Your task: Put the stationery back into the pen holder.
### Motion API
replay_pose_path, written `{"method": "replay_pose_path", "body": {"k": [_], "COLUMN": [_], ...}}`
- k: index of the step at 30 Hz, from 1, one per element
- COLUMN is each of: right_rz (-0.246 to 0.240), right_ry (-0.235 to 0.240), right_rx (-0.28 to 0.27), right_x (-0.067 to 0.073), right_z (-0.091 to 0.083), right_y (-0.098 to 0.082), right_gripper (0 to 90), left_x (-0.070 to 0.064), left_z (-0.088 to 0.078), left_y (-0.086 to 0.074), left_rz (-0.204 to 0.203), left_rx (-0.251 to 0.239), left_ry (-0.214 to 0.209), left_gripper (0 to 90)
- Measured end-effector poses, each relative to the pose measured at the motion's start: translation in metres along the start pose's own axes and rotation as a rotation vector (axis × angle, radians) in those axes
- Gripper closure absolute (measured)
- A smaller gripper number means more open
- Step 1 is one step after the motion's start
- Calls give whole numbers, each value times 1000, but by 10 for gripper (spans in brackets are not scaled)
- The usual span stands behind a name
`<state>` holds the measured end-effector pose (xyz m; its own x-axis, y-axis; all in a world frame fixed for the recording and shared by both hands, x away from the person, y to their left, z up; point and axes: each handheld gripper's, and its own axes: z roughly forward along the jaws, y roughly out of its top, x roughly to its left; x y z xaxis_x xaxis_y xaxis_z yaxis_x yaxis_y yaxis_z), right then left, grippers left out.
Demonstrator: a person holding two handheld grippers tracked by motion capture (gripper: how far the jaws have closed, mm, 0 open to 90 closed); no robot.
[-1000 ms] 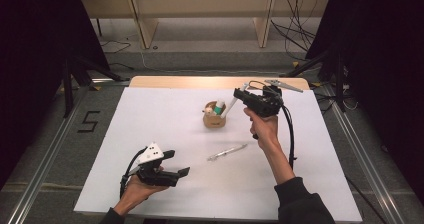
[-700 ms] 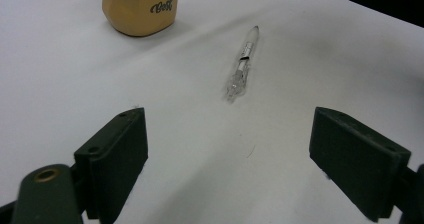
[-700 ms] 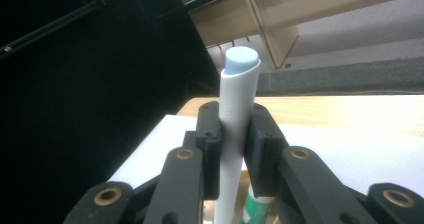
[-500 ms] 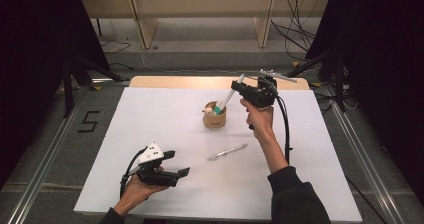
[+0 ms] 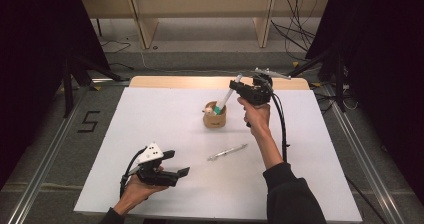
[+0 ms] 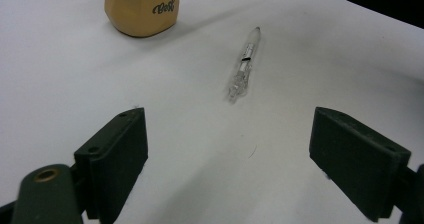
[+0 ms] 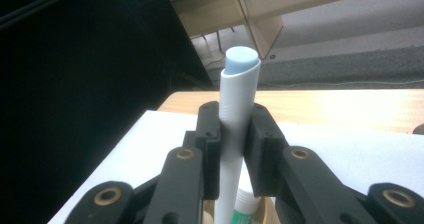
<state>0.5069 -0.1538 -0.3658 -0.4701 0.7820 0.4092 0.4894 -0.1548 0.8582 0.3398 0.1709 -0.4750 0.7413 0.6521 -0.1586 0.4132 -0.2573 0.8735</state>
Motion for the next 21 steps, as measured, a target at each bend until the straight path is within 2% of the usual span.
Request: {"method": "replay_pose_path", "body": {"k": [10,21], "right_rz": [-12,-4], "right_ry": [-40,-66], "right_rx": [25,47], "right_x": [-3,-8], "right_z": [9,18], "right_y": [-5,-10], "right_gripper": [788,788], "left_x": [1,0], "left_z": [0,1], "left_y": [0,0], "left_rz": [-2,1], "left_rx": [4,6], "left_ry": [-1,-1], "left_gripper": [151,151]}}
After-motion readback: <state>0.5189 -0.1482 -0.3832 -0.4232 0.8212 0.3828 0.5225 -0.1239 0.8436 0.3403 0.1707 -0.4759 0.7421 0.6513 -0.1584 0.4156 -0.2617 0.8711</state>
